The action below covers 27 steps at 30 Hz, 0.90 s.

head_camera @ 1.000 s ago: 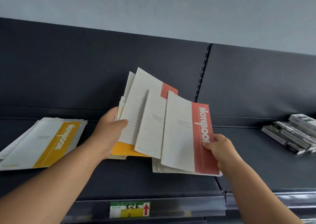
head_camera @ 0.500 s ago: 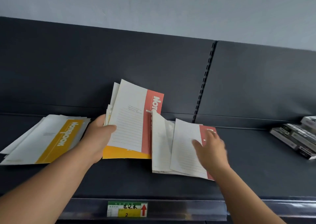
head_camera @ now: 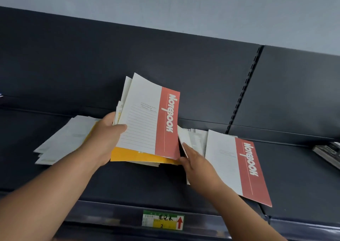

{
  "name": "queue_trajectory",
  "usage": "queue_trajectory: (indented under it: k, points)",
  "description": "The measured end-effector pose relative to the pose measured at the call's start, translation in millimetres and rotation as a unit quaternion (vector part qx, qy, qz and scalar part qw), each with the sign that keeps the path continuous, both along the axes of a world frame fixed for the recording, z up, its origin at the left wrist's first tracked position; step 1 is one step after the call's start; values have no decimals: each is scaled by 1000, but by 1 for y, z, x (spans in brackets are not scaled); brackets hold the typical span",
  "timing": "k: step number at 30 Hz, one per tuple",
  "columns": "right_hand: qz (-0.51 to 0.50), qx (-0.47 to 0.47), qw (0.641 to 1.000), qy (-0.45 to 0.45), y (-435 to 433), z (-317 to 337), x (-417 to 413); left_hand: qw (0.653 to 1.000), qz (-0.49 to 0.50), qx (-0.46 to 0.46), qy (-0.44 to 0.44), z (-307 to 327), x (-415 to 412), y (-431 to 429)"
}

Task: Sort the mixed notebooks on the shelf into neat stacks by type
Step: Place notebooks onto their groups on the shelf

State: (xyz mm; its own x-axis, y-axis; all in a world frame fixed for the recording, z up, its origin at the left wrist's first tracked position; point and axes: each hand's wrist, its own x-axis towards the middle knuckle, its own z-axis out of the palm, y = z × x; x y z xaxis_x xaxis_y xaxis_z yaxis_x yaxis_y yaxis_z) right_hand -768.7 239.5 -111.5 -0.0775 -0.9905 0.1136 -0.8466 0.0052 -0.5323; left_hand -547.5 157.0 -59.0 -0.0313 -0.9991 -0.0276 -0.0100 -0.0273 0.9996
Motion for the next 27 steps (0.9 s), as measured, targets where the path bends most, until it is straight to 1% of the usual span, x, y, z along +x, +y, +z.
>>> queue_trajectory:
  k: [3,4,6,8,14,20,22,25,27]
  points:
    - [-39,-61,991,-116,-9,3,19,1000,24,-15,9,6,30,-4]
    - [-56,-85,985,-142,-11,5,26,999,31,-19,11,8,41,-4]
    - [-82,-122,974,-174,-16,11,38,999,42,-22,20,12,63,-6]
    - [-95,-143,969,-179,-22,14,51,998,58,-20,28,14,87,-7]
    - [-56,-175,974,-132,-42,16,104,990,123,-16,72,18,154,-13]
    - [9,-215,976,-22,-70,18,171,979,181,-19,87,20,218,-19]
    - [33,-199,979,17,-81,16,193,975,196,-19,99,21,239,-19]
    - [62,-142,985,70,-90,15,222,969,216,-20,116,20,270,-19]
    - [81,-121,984,99,-93,9,239,968,222,-15,120,18,285,-18]
